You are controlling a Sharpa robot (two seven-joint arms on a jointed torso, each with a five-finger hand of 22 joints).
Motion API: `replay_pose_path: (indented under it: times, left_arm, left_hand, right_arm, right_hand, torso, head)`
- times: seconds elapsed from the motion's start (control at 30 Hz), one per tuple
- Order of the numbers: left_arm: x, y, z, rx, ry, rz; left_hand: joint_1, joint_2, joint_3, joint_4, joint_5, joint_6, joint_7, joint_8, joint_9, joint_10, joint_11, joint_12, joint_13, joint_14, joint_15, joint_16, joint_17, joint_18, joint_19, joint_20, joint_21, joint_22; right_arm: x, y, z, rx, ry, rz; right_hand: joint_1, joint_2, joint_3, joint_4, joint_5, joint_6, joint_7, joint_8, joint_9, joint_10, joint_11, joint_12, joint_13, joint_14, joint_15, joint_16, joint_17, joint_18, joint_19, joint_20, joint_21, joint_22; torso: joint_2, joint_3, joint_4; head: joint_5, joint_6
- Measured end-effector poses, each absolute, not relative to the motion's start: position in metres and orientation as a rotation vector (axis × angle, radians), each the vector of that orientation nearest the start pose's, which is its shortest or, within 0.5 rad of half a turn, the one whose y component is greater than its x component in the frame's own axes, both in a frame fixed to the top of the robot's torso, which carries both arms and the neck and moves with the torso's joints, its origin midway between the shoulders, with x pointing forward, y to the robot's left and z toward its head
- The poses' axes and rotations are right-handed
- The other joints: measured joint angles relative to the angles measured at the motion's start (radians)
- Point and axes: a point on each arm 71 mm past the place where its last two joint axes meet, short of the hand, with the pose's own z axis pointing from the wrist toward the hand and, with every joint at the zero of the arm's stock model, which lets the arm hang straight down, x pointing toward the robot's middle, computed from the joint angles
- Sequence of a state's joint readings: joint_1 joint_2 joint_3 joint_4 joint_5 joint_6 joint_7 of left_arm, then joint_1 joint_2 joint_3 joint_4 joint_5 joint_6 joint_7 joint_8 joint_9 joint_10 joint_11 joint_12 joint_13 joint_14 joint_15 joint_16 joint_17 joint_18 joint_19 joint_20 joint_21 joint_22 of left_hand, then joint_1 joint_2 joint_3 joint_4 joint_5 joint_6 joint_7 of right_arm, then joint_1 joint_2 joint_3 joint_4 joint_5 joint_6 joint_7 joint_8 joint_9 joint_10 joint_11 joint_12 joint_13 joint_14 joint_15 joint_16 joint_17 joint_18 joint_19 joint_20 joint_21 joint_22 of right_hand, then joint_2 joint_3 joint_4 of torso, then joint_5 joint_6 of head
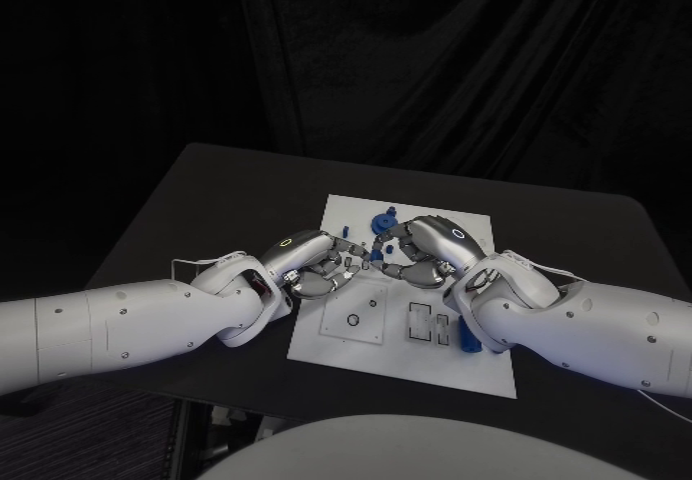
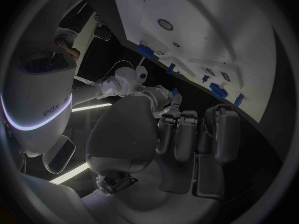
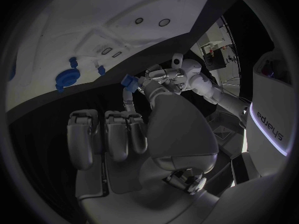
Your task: Assemble the parts on the task board
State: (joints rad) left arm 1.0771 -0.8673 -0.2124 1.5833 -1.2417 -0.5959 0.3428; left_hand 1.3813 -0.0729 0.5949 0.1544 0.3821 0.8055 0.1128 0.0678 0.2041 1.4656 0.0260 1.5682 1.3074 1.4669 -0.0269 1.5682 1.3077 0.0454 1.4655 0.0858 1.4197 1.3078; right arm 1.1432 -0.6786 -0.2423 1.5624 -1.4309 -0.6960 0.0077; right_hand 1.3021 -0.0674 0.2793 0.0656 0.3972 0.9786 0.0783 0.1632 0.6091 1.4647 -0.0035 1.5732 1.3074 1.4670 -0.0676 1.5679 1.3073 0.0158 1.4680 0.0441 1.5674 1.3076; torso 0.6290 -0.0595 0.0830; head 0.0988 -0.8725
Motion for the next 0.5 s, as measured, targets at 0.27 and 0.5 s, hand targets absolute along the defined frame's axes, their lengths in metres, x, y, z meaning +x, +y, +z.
replay_pose_path:
  times: [0.27, 0.5]
  left_arm:
    - [0.4075, 0.1853, -0.2643, 0.145, 1.560, -1.085]
    - [0.4076, 0.1843, -0.2645, 0.144, 1.561, -1.086]
  left_hand:
    - [0.000, 0.000, 0.000, 0.000, 0.000, 0.000, 0.004, 0.000, 0.000, 0.000, 0.000, 0.000, 0.000, 0.000, 0.000, 0.000, 0.000, 0.000, 0.000, 0.000, 0.000, 0.000]
    - [0.000, 0.000, 0.000, 0.000, 0.000, 0.000, 0.004, 0.002, -0.001, 0.000, 0.000, 0.000, 0.000, 0.000, 0.000, 0.000, 0.000, 0.000, 0.000, 0.000, 0.000, 0.000]
  right_arm:
    - [0.4244, -0.1103, -0.2478, -0.199, 1.506, 0.929]
    - [0.4266, -0.1114, -0.2496, -0.205, 1.516, 0.913]
  right_hand:
    - [0.001, -0.001, -0.002, 0.010, -0.013, -0.004, 0.007, -0.022, 0.006, 0.000, 0.007, 0.000, 0.000, -0.001, 0.006, 0.000, 0.000, 0.000, -0.003, 0.004, 0.000, 0.000]
    - [0.017, -0.017, -0.006, 0.015, 0.006, -0.012, 0.015, -0.041, -0.018, 0.000, 0.015, 0.000, 0.000, -0.002, 0.013, 0.000, 0.000, 0.000, -0.003, 0.011, 0.000, 0.000]
  torso:
    - [0.000, 0.0000, 0.0007]
    - [0.001, 0.0000, 0.0018]
  head:
    - [-0.001, 0.000]
    - [-0.002, 0.000]
